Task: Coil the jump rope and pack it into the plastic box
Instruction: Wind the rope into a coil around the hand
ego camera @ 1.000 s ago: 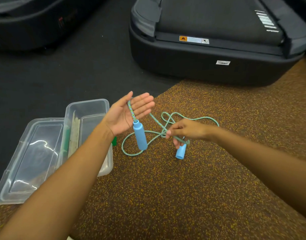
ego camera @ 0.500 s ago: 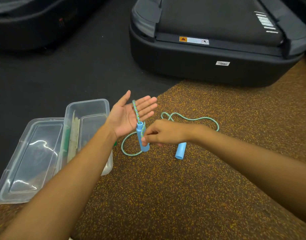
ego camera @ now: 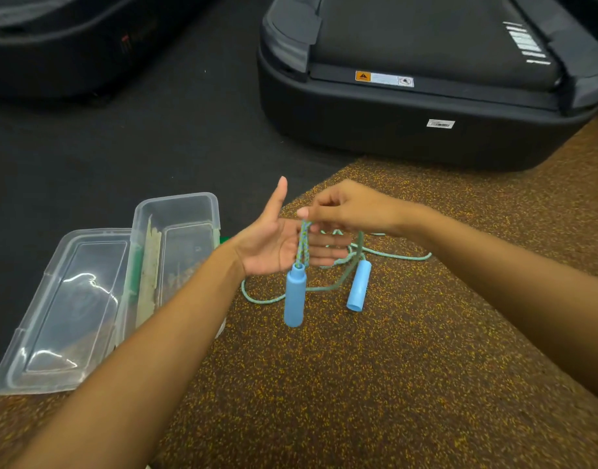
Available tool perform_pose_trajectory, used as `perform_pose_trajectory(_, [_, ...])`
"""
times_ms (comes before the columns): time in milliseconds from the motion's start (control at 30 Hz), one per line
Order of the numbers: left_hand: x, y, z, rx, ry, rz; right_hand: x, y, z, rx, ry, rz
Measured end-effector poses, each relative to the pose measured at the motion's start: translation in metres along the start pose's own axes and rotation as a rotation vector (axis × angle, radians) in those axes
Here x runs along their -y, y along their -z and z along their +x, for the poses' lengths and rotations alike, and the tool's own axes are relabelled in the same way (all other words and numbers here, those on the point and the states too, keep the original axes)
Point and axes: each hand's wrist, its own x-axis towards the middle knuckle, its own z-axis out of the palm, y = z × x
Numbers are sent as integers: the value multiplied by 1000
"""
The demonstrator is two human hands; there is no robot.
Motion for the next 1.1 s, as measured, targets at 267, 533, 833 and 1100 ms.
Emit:
perform_pose_trajectory(267, [6,-6,3,92,49,-66,-15,2,7,-122,6,83])
perform_pose_trajectory(533, [6,-9,2,140,11,-137,-27,-3,10,-209,-30,187])
perform_pose_trajectory(833, [1,-1,-3,186,-83,-211,-38,-9,8,-205,-91,414])
perform_pose_trajectory(1100, [2,1,-1,108,-157,-230,-52,-23,5,-143,-166,422])
